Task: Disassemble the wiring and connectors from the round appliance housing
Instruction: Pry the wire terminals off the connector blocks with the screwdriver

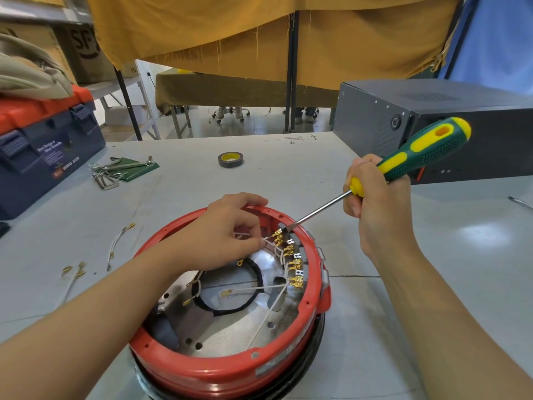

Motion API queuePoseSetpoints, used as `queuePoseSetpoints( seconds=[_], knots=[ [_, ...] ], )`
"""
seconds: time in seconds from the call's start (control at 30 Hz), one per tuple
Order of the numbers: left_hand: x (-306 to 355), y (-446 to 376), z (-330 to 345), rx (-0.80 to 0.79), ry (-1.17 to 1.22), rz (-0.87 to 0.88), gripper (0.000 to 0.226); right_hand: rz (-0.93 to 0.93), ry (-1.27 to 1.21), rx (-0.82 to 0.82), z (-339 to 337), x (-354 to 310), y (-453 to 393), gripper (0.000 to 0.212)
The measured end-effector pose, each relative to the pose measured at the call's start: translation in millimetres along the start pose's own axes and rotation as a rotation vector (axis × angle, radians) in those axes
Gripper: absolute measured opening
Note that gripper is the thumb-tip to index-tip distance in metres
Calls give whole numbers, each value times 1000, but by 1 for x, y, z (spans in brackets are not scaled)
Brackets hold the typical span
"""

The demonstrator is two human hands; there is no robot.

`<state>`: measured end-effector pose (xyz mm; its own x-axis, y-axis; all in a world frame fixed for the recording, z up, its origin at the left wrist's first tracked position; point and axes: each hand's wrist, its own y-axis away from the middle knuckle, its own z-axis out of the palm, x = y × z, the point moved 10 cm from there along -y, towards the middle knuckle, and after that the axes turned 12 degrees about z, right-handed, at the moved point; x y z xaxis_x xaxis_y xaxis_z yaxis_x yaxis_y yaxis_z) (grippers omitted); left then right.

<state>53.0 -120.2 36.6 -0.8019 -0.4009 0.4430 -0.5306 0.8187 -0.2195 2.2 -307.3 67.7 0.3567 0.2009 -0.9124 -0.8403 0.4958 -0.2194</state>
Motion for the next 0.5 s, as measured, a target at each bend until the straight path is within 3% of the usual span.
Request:
queuePoseSetpoints(
  seconds=[0.5],
  knots=[
    [-2, 0, -2, 27, -24, -7, 15, 64, -25, -49, 5, 14, -6, 24]
  ],
)
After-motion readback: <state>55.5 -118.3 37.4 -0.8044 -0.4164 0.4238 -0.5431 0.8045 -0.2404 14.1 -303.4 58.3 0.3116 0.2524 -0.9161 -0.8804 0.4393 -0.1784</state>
